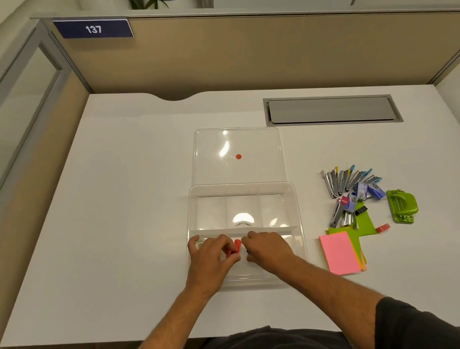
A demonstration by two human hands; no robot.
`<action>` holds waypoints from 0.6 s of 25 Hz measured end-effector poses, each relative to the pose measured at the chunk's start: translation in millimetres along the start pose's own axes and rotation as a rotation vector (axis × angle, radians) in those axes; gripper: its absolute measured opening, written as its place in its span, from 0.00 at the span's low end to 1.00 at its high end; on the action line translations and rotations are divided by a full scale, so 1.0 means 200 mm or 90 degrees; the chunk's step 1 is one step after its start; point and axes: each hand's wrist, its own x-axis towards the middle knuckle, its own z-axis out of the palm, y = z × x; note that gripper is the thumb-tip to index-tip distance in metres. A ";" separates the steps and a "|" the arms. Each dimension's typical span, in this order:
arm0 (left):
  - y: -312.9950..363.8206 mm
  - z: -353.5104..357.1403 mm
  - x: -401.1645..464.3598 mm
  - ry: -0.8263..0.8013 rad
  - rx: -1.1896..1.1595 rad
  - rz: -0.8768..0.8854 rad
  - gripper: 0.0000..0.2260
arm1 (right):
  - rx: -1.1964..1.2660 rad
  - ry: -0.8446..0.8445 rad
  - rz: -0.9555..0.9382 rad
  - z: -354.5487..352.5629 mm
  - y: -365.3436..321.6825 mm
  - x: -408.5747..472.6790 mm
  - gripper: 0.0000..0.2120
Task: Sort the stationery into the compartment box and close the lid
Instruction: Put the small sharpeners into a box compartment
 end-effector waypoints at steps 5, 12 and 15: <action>0.01 0.00 0.00 0.003 -0.002 0.009 0.03 | -0.033 -0.012 -0.012 0.01 0.02 -0.02 0.07; 0.02 0.03 0.02 -0.031 0.041 -0.004 0.06 | -0.017 0.005 -0.024 0.00 0.03 -0.03 0.08; 0.00 0.05 0.02 -0.058 0.095 -0.022 0.07 | 0.012 0.012 -0.017 -0.01 0.06 -0.05 0.08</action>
